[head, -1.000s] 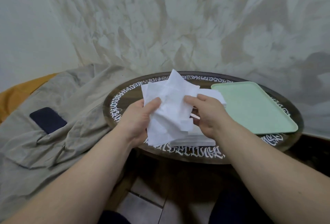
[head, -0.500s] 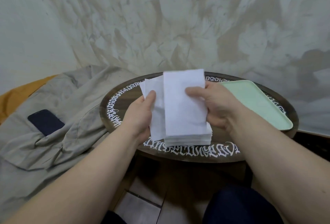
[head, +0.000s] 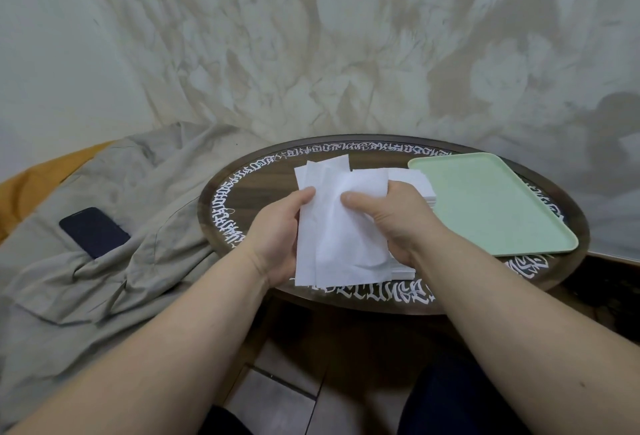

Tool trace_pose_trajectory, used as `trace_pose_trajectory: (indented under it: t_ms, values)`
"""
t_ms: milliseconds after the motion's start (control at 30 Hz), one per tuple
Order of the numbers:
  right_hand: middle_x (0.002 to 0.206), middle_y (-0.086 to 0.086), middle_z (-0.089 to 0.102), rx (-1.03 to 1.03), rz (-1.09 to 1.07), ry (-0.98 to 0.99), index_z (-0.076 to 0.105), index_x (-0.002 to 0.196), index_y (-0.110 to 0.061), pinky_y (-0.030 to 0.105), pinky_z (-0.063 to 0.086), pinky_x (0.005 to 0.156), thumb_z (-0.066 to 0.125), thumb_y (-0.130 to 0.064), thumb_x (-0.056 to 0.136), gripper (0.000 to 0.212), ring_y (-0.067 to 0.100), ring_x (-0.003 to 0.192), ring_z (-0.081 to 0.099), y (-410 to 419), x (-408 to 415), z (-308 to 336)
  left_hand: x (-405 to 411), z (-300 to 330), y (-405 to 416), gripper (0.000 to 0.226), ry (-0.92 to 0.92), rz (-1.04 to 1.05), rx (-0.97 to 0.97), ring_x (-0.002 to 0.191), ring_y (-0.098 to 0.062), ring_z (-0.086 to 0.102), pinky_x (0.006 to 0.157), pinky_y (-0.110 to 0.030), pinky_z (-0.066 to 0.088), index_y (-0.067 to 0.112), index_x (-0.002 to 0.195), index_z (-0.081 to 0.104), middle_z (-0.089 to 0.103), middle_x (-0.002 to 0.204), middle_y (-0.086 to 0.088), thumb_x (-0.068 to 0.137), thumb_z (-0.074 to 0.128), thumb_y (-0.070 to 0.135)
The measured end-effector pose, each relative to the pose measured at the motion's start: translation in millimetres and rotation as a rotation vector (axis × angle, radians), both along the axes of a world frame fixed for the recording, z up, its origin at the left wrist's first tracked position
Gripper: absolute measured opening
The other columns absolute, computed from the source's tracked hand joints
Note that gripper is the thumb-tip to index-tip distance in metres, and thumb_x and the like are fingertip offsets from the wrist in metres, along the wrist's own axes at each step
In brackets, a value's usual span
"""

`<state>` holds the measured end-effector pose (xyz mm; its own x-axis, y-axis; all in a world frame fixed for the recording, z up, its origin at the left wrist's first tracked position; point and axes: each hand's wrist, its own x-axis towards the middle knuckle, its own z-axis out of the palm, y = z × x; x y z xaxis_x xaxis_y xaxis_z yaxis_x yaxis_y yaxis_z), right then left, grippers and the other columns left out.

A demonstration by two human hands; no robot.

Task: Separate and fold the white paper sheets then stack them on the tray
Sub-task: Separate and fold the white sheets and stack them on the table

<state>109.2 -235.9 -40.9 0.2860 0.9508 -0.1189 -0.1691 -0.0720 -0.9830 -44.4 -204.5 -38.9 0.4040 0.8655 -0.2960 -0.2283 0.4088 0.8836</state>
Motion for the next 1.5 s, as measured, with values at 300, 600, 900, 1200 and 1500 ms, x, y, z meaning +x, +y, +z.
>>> trace_pose_trajectory:
  t_ms: [300, 600, 900, 1200, 1500]
  values:
    - [0.103, 0.017, 0.072, 0.058, 0.169, 0.121, 0.068, 0.105, 0.002, 0.04, 0.057, 0.079, 0.063, 0.003, 0.085, 0.02, 0.027, 0.089, 0.07, -2.8, 2.1, 4.7, -3.5, -3.8, 6.5, 0.03, 0.064, 0.003, 0.072, 0.1, -0.024, 0.072, 0.084, -0.038, 0.058, 0.005, 0.118, 0.067, 0.074, 0.11, -0.01, 0.103, 0.047, 0.021]
    - [0.091, 0.01, 0.075, 0.018, 0.075, -0.03, 0.07, 0.096, -0.006, 0.03, 0.055, 0.062, 0.068, -0.002, 0.084, 0.012, 0.02, 0.076, 0.071, 5.1, -5.3, -2.3, -2.4, -10.4, 8.1, 0.04, -0.143, -0.023, -0.006, 0.121, -0.031, 0.061, 0.1, -0.043, 0.05, -0.002, 0.129, 0.059, 0.065, 0.128, -0.017, 0.101, 0.038, 0.017]
    - [0.088, 0.008, 0.075, 0.006, 0.041, -0.043, 0.071, 0.092, -0.009, 0.033, 0.056, 0.065, 0.07, -0.004, 0.083, 0.01, 0.02, 0.076, 0.071, 6.3, -8.7, -4.1, 0.2, -12.2, 7.8, 0.041, -0.168, -0.008, 0.014, 0.121, -0.031, 0.061, 0.099, -0.041, 0.052, -0.004, 0.129, 0.058, 0.065, 0.127, -0.018, 0.1, 0.036, 0.016]
    - [0.09, 0.009, 0.075, -0.004, 0.05, -0.032, 0.07, 0.091, -0.01, 0.038, 0.059, 0.071, 0.068, -0.002, 0.084, 0.01, 0.022, 0.079, 0.072, 6.5, -12.4, -1.6, 1.7, -13.4, 5.8, 0.035, -0.117, 0.031, 0.039, 0.108, -0.028, 0.067, 0.092, -0.038, 0.056, -0.003, 0.122, 0.062, 0.068, 0.121, -0.019, 0.1, 0.041, 0.014]
    - [0.108, -0.009, 0.062, 0.1, -0.141, -0.625, 0.063, 0.105, -0.024, 0.032, 0.049, 0.082, 0.071, -0.022, 0.08, 0.027, 0.013, 0.091, 0.06, 7.6, -9.5, -4.7, -5.0, -13.3, 9.4, 0.028, 0.055, 0.011, 0.129, 0.1, -0.025, 0.07, 0.091, -0.041, 0.055, 0.003, 0.117, 0.063, 0.073, 0.109, -0.014, 0.102, 0.043, 0.013]
